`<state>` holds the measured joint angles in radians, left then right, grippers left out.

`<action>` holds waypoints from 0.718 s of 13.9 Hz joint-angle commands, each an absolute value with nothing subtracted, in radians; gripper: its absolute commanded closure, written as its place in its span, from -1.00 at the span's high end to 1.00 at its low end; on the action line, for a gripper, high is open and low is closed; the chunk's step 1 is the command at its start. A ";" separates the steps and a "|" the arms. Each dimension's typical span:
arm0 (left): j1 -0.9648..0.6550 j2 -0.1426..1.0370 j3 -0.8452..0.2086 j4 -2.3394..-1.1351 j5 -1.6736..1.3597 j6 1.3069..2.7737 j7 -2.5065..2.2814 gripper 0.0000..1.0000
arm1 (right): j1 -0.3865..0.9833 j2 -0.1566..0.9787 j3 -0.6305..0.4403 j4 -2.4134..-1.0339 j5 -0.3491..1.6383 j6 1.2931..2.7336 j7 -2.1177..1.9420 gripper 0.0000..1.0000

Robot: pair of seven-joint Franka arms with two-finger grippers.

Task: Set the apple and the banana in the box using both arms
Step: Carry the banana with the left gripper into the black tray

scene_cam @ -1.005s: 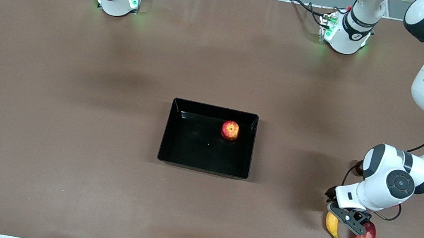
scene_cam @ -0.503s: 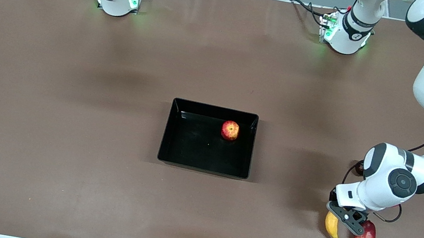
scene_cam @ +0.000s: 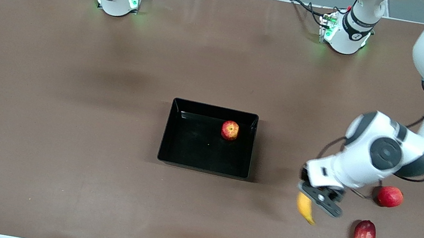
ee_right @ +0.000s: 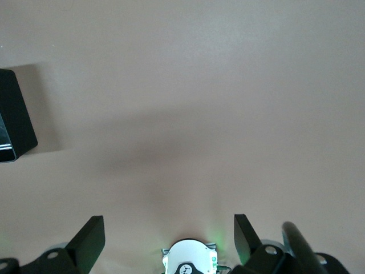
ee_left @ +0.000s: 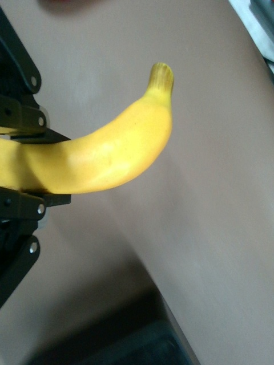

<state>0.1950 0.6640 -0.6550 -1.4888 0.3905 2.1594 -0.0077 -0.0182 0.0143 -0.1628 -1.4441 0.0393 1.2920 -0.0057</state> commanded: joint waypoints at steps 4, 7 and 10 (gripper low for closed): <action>-0.069 0.684 -0.663 -1.448 0.387 2.148 -0.438 -1.00 | 0.003 -0.020 -0.176 -1.483 0.034 1.299 -0.014 1.00; -0.252 0.716 -0.579 -1.378 0.385 2.151 -0.558 -1.00 | -0.002 -0.021 -0.175 -1.485 0.034 1.301 -0.014 1.00; -0.424 0.759 -0.450 -1.315 0.377 2.170 -0.633 -1.00 | 0.002 -0.021 -0.178 -1.485 0.034 1.298 -0.014 1.00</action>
<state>-0.3434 0.7117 -0.5142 -1.3942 0.3901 2.1644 -0.6060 -0.0128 0.0103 -0.1663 -1.4548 0.0393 1.2920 -0.0065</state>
